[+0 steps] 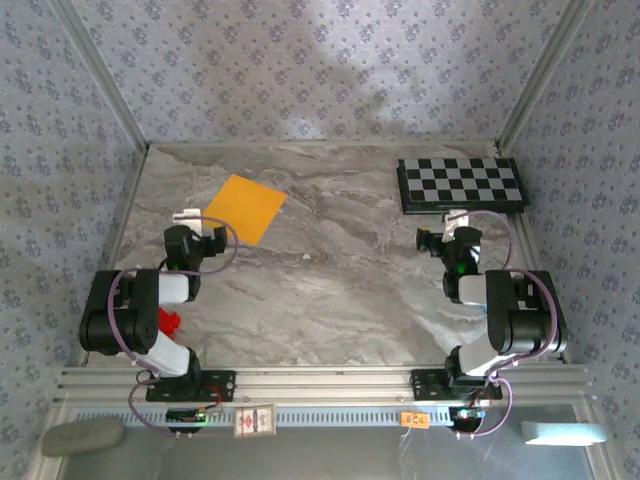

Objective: Fold a paper plane with a square sheet of paper (pick it up from the middle)
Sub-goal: Move the square sheet of paper to the center of the table.

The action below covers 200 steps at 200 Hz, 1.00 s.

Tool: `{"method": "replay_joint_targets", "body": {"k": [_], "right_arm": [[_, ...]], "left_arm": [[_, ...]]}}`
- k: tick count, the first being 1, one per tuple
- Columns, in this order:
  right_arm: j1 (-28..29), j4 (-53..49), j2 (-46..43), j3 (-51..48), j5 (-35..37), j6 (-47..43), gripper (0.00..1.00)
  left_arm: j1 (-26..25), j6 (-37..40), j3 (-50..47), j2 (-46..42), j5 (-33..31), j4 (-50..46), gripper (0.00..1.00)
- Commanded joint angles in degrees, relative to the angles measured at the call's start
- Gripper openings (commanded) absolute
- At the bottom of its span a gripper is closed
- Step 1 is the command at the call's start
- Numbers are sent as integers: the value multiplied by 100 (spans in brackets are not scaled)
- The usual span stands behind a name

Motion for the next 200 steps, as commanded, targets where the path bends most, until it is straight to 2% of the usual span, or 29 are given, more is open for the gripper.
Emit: {"method": "replay_joint_targets", "body": {"k": [1, 200], "right_arm": [[-29, 8, 59, 122, -60, 76, 100], [-13, -112, -124, 120, -82, 57, 100]], "left_arm": [[50, -74, 79, 45, 51, 12, 100], [48, -115, 68, -45, -7, -7, 100]]}}
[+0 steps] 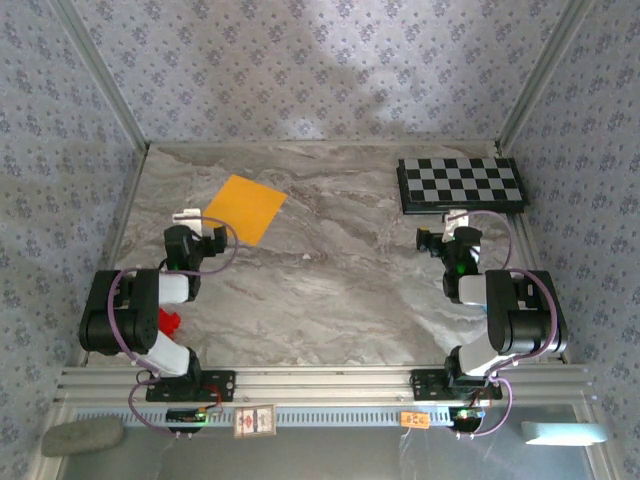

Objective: Fold a paper plane with a square sheet of paper (pick it up from the middle)
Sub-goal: Move the square sheet of paper to the center of the table.

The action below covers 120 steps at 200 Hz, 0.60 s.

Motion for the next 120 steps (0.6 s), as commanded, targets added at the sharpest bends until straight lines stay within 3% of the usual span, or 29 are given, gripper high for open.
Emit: {"method": "replay_joint_targets", "body": {"k": [1, 32, 57, 77, 120], "right_arm": [[-16, -127, -152, 123, -79, 51, 100], [7, -1624, -1007, 651, 405, 189, 100], [117, -1949, -1516, 1018, 645, 386, 100], [248, -2622, -1721, 1588, 742, 811, 100], [327, -4428, -1382, 2916, -58, 2205, 100]], "left_arm": [[50, -114, 69, -67, -19, -24, 100], [44, -326, 411, -924, -581, -1258, 100], [45, -791, 963, -1452, -834, -2541, 100], [48, -1220, 1506, -1713, -375, -3422, 100], [39, -2319, 2514, -1617, 479, -4432, 100]]}}
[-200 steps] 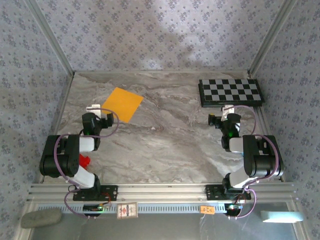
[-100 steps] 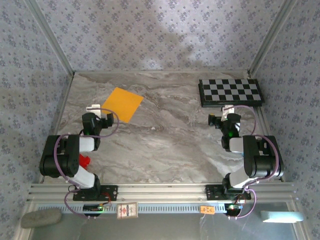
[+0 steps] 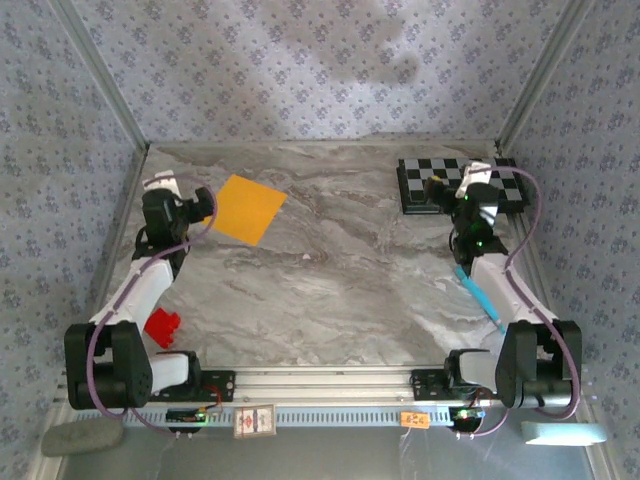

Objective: Fold a paper plane with a square sheet of paper (pick it up from the middle)
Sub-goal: Move the square sheet of paper to the center of the table.

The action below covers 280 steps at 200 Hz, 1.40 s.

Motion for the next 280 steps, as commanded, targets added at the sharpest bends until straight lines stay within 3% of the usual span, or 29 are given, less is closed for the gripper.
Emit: {"method": "replay_joint_targets", "body": {"k": [1, 53, 104, 127, 159, 223, 280], "right_arm": [[41, -1378, 248, 598, -458, 1107, 100], [143, -1862, 1164, 1207, -1841, 2064, 100], [403, -1999, 1616, 1452, -1960, 2190, 100], [499, -2033, 1695, 1505, -1972, 2177, 100], [621, -2105, 1843, 1630, -1960, 2140, 100], [902, -2338, 2134, 1935, -1916, 2102, 100], [1032, -2429, 2359, 2077, -1884, 2126, 100]], "left_arm": [[36, -918, 551, 123, 588, -1028, 100], [-98, -1601, 2032, 1997, 1303, -2126, 100], [-705, -1729, 4032, 3840, 836, -3350, 97], [-750, -1896, 4448, 4216, 632, -3426, 98], [-710, -1851, 5341, 4976, 635, -4330, 99], [-669, -1984, 5667, 5542, 626, -4934, 99], [-953, -2178, 4807, 5469, 1179, -4721, 97]]}}
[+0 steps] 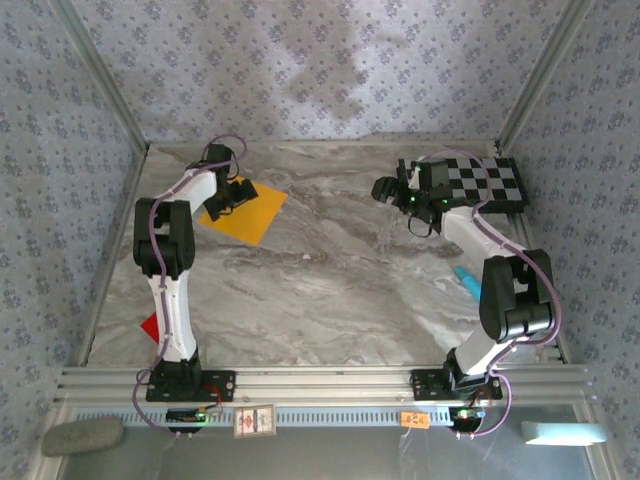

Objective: Fold a paper plane with a square sheet of paper (pick it up from the middle)
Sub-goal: Move the square sheet of paper to the center of the table, then rotate the square sheet of paper at the center of the table.

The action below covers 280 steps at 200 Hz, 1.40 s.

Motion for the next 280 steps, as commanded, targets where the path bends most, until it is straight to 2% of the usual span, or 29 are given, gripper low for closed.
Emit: {"method": "replay_joint_targets", "body": {"k": [1, 46, 71, 98, 114, 133, 162, 192, 222, 280], "right_arm": [[51, -235, 148, 206, -9, 53, 100], [104, -336, 243, 210, 29, 28, 100], [130, -407, 252, 171, 60, -31, 100], [155, -458, 215, 64, 58, -69, 100], [178, -476, 213, -7, 37, -69, 100], [224, -372, 196, -172, 37, 99, 94], [520, -228, 438, -131, -321, 231, 78], [1048, -430, 1111, 418, -606, 212, 64], [1489, -723, 1865, 1244, -579, 138, 58], [1947, -1513, 3079, 2658, -181, 82, 58]], "left_arm": [[-241, -168, -459, -17, 415, -225, 97], [-1119, 166, -1276, -465, 401, -214, 96], [-1748, 620, -1633, -628, 449, -179, 96], [-2379, 1440, -1898, -788, 687, -57, 95], [-2554, 1861, -1937, -871, 943, 2, 94], [-2561, 2047, -1883, -1091, 1077, 51, 94], [-2513, 1320, -1902, -1731, 1054, 218, 95], [-2478, 119, -2336, -2363, 609, 539, 95], [-2320, -765, -2961, -2814, 567, 885, 96], [-2071, -1303, -3546, -3218, 662, 1355, 97]]}}
